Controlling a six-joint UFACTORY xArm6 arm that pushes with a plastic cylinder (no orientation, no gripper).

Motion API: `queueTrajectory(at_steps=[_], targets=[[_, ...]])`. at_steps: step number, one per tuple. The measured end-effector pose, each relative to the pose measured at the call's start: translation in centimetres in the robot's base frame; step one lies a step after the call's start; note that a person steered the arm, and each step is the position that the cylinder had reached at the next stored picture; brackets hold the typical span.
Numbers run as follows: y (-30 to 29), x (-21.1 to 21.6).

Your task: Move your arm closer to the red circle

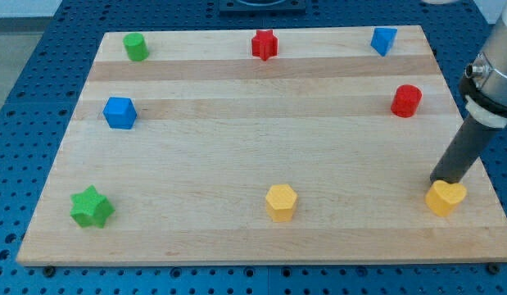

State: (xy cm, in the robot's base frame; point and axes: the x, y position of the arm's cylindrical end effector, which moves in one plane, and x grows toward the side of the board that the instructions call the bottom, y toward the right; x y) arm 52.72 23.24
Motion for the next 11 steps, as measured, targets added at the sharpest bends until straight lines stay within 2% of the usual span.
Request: queueTrajectory(at_steps=[5, 7, 8, 9, 10, 11], targets=[[0.1, -1.6], [4.2, -1.6], [6.7, -1.3], [6.9, 1.0], [6.6, 2.9], [4.4, 2.9]])
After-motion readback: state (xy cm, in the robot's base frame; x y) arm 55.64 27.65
